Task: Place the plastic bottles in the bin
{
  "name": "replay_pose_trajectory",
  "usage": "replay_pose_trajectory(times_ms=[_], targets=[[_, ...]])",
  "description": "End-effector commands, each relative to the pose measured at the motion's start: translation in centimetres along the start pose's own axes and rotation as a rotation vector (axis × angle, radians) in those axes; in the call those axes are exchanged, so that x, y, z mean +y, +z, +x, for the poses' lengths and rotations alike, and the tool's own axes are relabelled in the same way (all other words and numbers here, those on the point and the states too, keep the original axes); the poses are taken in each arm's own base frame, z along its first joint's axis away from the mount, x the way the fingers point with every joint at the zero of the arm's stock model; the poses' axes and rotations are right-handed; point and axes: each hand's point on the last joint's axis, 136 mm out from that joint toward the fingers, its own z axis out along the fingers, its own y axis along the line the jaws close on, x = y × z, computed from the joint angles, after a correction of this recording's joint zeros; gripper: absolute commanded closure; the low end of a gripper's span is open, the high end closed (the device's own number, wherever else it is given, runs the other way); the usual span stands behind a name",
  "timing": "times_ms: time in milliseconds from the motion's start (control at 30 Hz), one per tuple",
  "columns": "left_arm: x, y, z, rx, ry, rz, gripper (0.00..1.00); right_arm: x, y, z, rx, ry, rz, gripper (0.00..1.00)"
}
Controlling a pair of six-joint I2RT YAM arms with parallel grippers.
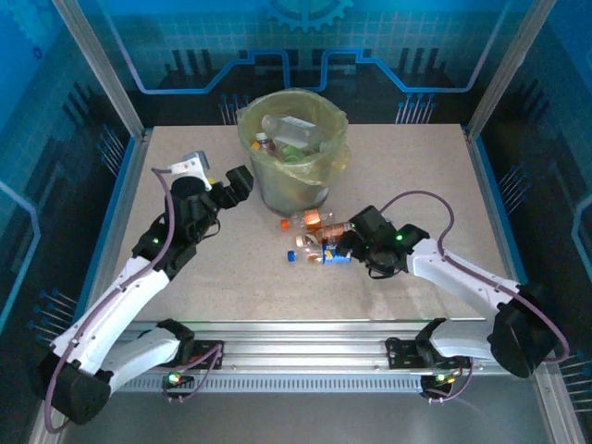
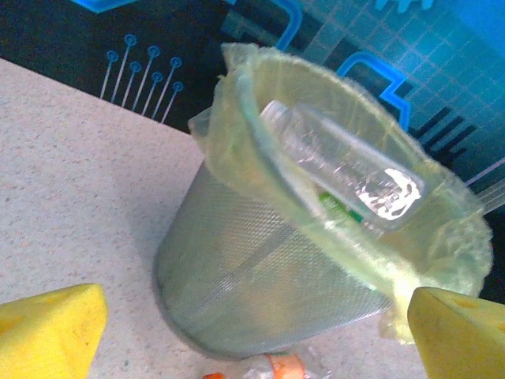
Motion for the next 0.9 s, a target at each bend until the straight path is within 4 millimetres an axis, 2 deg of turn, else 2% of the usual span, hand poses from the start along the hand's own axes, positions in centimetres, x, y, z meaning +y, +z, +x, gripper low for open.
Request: replay_pose_trajectory(times_ms=[0,67,100,233,400,500,633,767,867], targets=[[1.0,-0.2,1.4,0.025,0.033,-0.015,0.01,0.2,0.2,-0.1,0.004,-0.004,0.013,0.0],[1.6,0.0,3.6,0.088,0.038,-0.008,0.01,0.0,0.3,-0.2,0.011,-0.022,0.026,0.0],[1.9,0.1,4.9,0.123,0.036,0.001,0.01,0.9,-0.3,-0.8,-0.001,-0.037,0.004,0.0],[2.6,0.4,9.8,0.254,0.009,0.032,0.01,2.4,-0.7,-1.6,0.005,-0.148,-0.029,0.0],[3.3,-0.2,15.5,0.378,0.064,0.012,0.01,5.7,-1.3,-1.5,0.067,-0.486,-0.101,0.0],[4.4,-0.4,17.6,0.422,0.033,-0.024,0.01,6.6,-1.4,-0.7,0.065,-0.718,-0.062,0.02],[6.2,-0.8,18.4,0.402,-0.031,-0.078,0.01,8.0,-1.3,0.9,0.05,-1.023,0.013,0.02],[7.4,-1.3,17.4,0.336,-0.052,-0.119,0.01,8.9,0.2,2.4,0.044,-1.255,0.098,0.03],[8.2,-1.8,16.6,0.3,-0.049,-0.154,0.01,9.3,1.4,2.7,0.043,-1.359,0.168,0.04]])
